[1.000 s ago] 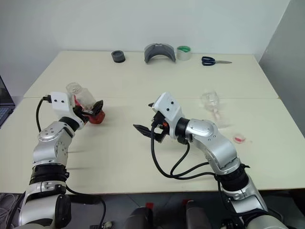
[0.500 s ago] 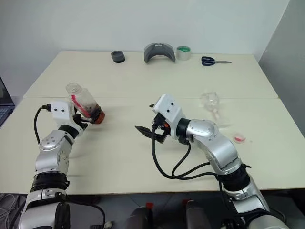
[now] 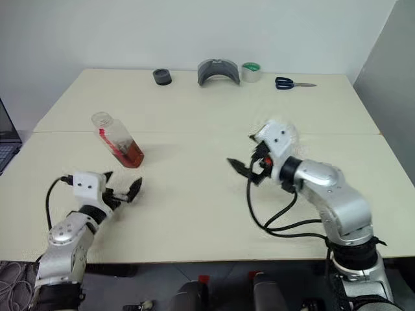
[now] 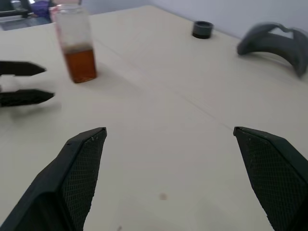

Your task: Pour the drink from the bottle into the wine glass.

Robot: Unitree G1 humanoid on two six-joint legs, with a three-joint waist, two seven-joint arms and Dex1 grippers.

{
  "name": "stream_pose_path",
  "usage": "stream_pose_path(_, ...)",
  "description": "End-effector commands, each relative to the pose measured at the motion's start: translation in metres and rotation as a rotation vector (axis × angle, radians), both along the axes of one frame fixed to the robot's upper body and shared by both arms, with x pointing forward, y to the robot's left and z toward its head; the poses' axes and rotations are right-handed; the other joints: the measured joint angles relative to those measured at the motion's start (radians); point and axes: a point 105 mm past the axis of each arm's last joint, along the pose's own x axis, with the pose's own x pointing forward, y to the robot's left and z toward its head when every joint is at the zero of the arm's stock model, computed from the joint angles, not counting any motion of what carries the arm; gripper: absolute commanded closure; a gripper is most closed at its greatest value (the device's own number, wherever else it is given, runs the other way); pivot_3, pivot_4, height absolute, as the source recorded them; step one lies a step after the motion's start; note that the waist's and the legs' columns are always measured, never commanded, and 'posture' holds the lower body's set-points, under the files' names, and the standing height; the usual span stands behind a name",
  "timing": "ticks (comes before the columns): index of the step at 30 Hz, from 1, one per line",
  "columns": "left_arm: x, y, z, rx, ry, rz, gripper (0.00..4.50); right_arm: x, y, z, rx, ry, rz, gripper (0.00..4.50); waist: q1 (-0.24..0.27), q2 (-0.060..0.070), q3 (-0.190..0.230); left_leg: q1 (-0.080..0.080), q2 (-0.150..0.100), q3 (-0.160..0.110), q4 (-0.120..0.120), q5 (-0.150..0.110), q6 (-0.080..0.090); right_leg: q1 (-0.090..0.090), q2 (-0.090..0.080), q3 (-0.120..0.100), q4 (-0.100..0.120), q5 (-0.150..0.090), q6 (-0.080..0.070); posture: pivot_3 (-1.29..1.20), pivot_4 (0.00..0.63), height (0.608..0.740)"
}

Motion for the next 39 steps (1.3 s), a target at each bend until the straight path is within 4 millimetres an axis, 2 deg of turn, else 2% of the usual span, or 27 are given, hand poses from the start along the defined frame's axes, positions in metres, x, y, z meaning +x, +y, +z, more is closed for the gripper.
stream_pose_path(1, -0.003, -0.024, 0.017, 0.006, -0.043, -0.123, 0.03, 0.005, -0.022, 0.009, -0.006, 0.028, -0.093, 0.0, 0.001, 0.0, 0.0, 0.0, 0.0, 0.0, 0.0, 0.0, 0.0, 0.0, 0.0, 0.0, 0.0, 0.0, 0.0, 0.0, 0.15, 0.74)
stream_pose_path(6, -0.004, -0.083, 0.027, -0.017, -0.028, -0.432, 0.03, 0.039, -0.075, 0.005, 0.005, 0.237, -0.269, 0.0, 0.003, 0.001, 0.001, 0.001, -0.001, 0.002, 0.0, 0.0, 0.0, 0.0, 0.001, 0.001, 0.0, 0.0, 0.0, 0.0, 0.15, 0.74)
stream_pose_path(13, -0.002, -0.13, 0.047, 0.042, -0.051, -0.761, 0.03, 0.078, -0.103, -0.017, -0.014, 0.5, -0.326, 0.0, -0.006, 0.001, 0.001, 0.001, 0.0, 0.004, -0.001, 0.0, 0.0, 0.001, 0.002, 0.002, -0.001, 0.0, 0.0, 0.0, 0.15, 0.74)
stream_pose_path(21, 0.003, -0.15, 0.054, 0.091, -0.08, -0.895, 0.03, 0.107, -0.106, -0.024, -0.043, 0.602, -0.322, 0.0, -0.012, 0.003, 0.002, 0.0, 0.0, 0.004, -0.001, 0.0, 0.0, 0.0, 0.002, 0.002, -0.002, 0.0, 0.0, 0.0, 0.15, 0.74)
stream_pose_path(30, 0.009, -0.153, 0.057, 0.104, -0.112, -0.89, 0.03, 0.117, -0.107, -0.042, -0.125, 0.619, -0.341, 0.0, -0.011, 0.005, 0.003, 0.0, -0.001, 0.004, -0.001, 0.0, 0.0, 0.0, 0.002, 0.002, -0.002, 0.0, 0.0, 0.0, 0.15, 0.74)
stream_pose_path(33, 0.009, -0.153, 0.056, 0.105, -0.114, -0.887, 0.0, 0.118, -0.106, -0.044, -0.141, 0.616, -0.343, 0.54, -0.011, 0.005, 0.003, 0.0, -0.001, 0.004, -0.001, 0.0, 0.0, 0.0, 0.002, 0.002, -0.001, 0.0, 0.0, 0.0, 0.15, 0.74)
stream_pose_path(39, 0.007, -0.156, 0.054, 0.103, -0.119, -0.88, 0.0, 0.118, -0.102, -0.048, -0.173, 0.616, -0.327, 2.68, -0.011, 0.005, 0.003, 0.0, -0.001, 0.004, -0.001, 0.0, 0.0, -0.001, 0.002, 0.002, -0.001, 0.0, 0.0, 0.0, 0.15, 0.74)
